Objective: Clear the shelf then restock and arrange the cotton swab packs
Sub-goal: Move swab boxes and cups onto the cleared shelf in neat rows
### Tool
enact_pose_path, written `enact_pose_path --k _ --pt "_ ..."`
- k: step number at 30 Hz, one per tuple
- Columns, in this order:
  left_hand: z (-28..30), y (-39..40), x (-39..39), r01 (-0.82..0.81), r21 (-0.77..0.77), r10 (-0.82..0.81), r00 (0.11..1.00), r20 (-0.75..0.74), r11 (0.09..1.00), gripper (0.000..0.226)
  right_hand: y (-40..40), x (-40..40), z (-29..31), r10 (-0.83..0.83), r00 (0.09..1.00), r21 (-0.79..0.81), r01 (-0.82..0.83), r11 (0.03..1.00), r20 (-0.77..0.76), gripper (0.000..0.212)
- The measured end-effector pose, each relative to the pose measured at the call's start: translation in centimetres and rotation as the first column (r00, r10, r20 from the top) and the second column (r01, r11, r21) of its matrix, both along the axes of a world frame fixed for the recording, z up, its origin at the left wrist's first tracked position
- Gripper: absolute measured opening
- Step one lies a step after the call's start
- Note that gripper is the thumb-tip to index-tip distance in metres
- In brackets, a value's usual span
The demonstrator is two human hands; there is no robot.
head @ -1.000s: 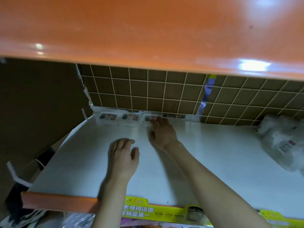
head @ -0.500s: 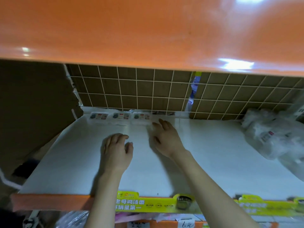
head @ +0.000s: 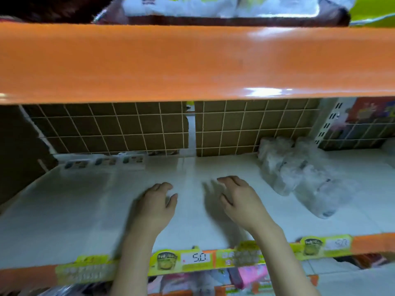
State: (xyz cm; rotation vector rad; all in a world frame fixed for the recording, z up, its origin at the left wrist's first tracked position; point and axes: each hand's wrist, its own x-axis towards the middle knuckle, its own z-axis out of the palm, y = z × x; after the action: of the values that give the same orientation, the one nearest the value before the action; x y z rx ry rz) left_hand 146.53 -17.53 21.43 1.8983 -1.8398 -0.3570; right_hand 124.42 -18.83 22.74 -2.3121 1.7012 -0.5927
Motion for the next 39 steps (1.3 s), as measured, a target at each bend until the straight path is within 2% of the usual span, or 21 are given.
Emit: enact_pose_path --k 3,8,13,18,22,29,39 --pt "0.6 1.1 -5.9 0.043 0.056 -0.043 0.999 -0.012 0.997 0.052 1.5 -5.6 0.1 0.009 1.0 0.038 -0.008 0.999 -0.026 0.036" --pt "1.3 2.0 -14.6 0.1 0.091 -0.1 0.995 0.001 0.991 0.045 3.6 -13.4 -0.1 0.021 1.0 0.099 -0.022 0.995 0.014 0.041" --pt "2.4 3.9 -20.0 0.085 0.079 -0.083 0.996 -0.025 0.993 0.057 4.5 -18.1 0.3 0.046 0.996 0.094 -0.054 0.994 0.079 0.04" --pt "2.6 5.7 -21.1 0.066 0.13 -0.067 0.998 -0.002 0.989 0.054 5.5 -19.9 0.8 0.063 0.978 0.038 -0.072 0.997 0.197 0.036" --pt "2.8 5.9 -20.2 0.029 0.063 -0.03 0.999 0.019 0.998 0.033 5.4 -20.1 2.3 0.047 0.967 -0.011 -0.045 0.999 0.249 0.043" --pt "2.3 6.1 -19.7 -0.021 0.001 0.021 1.0 -0.019 1.0 0.032 5.4 -21.6 3.8 -0.012 0.949 -0.105 0.047 0.993 0.316 0.031" --pt "3.8 4.8 -23.0 -0.054 -0.006 0.054 0.998 -0.016 0.999 0.032 4.0 -26.9 4.2 -0.042 0.966 -0.115 0.074 0.991 0.256 0.029"
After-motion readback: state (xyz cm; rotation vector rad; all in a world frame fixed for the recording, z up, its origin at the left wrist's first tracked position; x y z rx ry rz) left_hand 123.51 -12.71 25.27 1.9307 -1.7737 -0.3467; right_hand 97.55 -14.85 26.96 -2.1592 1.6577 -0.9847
